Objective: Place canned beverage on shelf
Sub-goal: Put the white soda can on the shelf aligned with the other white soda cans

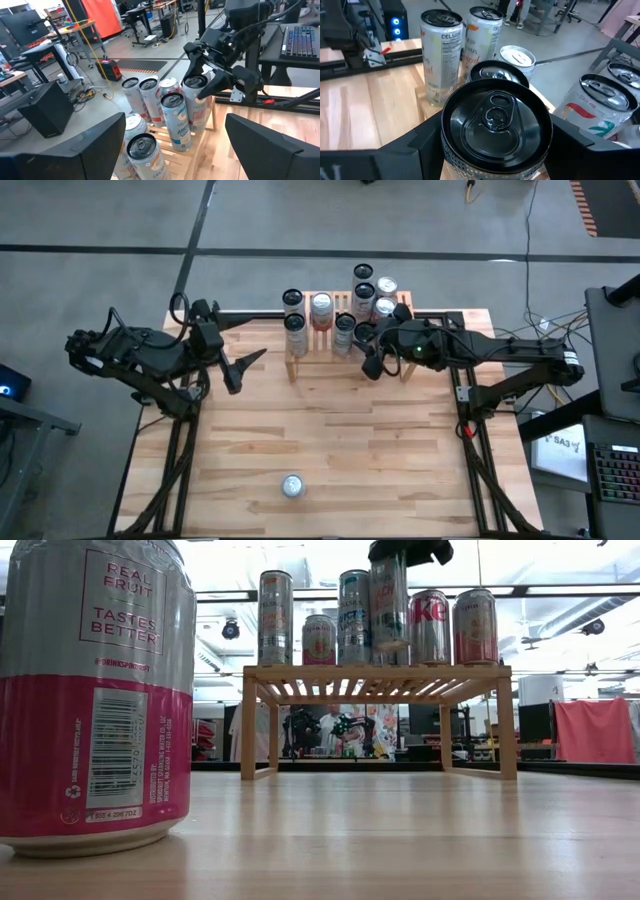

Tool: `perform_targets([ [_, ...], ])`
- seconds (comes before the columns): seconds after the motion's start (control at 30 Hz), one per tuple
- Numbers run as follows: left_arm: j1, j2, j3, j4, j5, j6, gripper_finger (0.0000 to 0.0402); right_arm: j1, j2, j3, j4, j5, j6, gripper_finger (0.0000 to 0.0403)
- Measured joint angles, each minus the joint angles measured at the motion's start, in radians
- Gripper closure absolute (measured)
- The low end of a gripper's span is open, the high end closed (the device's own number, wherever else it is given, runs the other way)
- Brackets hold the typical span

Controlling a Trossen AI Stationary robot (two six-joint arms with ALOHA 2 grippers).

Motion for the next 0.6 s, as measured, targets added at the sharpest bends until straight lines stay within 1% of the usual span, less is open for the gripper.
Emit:
perform_targets([
  [0.13,0.000,0.000,0.000,0.000,0.000,0.001,0.0073,-0.010,0.000,-0.032,0.024,0.004,0.028,0.0161],
  [0.23,0.000,0.000,0.000,0.000,-0.021,0.002,0.0073,-0.012,0.002,-0.046,0.035,0.010,0.035,0.0161],
  [0.3,0.000,-0.001,0.000,0.000,-0.026,0.002,0.0073,-0.012,0.002,-0.047,0.044,0.023,0.033,0.0161],
  [0.6,0.000,0.000,0.000,-0.001,-0.026,0.002,0.0073,-0.029,0.014,-0.047,0.047,0.026,0.022,0.0161],
])
